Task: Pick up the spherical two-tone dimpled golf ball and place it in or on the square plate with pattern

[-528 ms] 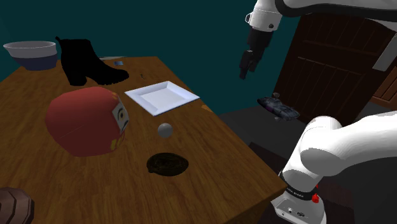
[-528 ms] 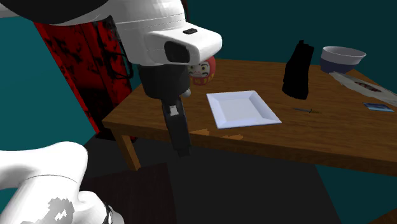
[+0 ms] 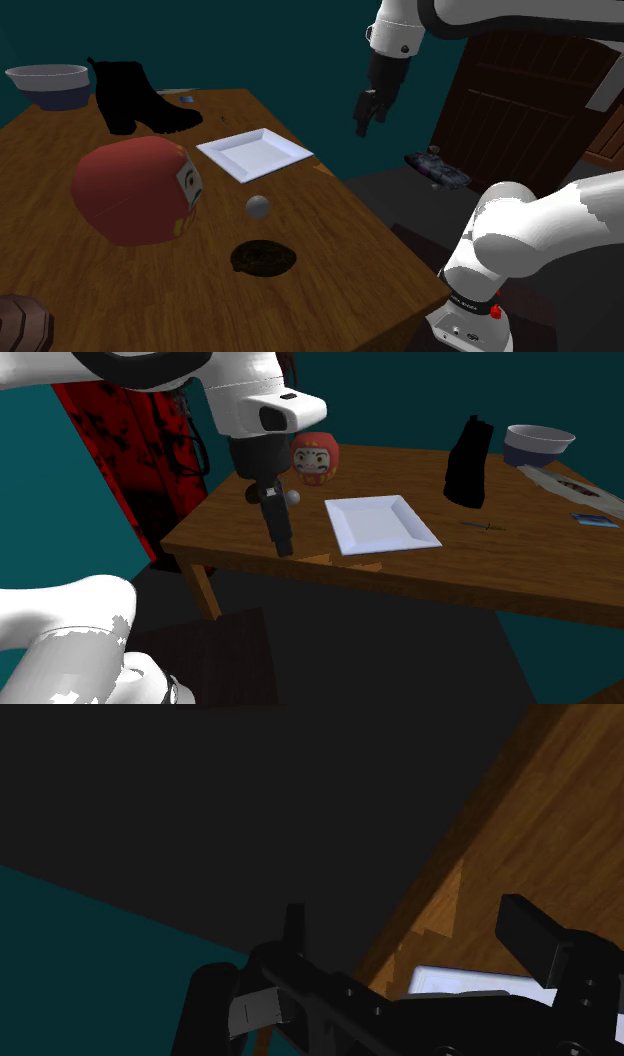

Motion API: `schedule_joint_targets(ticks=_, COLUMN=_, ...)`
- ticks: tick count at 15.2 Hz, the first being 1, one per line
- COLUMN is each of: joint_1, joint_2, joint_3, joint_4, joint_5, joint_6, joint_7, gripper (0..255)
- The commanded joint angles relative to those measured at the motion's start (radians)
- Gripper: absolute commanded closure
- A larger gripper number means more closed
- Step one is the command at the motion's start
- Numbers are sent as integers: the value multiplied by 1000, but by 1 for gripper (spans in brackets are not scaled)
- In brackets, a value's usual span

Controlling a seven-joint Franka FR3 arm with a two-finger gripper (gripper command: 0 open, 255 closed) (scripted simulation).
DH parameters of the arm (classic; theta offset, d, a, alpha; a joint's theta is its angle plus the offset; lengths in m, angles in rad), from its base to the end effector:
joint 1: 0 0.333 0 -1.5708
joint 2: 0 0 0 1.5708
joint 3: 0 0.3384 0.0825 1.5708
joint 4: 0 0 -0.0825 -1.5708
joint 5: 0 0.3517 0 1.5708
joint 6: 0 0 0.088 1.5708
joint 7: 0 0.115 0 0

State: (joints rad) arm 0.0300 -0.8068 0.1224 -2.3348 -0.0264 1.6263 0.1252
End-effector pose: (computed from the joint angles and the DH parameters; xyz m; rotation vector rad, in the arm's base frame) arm 0.2562 0.0519 0.6166 3.0348 -0.0089 0.1635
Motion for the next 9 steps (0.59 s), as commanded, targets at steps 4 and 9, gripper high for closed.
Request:
schedule_joint_targets(ticks=4, joint_1=19, joint_2=65, joint_3=133, joint_4=30, joint_5=45, joint_6=32, joint_7=142, gripper=0)
schedule_joint_targets(ticks=9, joint_1=23, joint_2=162, joint_3=268, joint_4=91, joint_5=69, joint_6=64, joint_7=286, gripper=0)
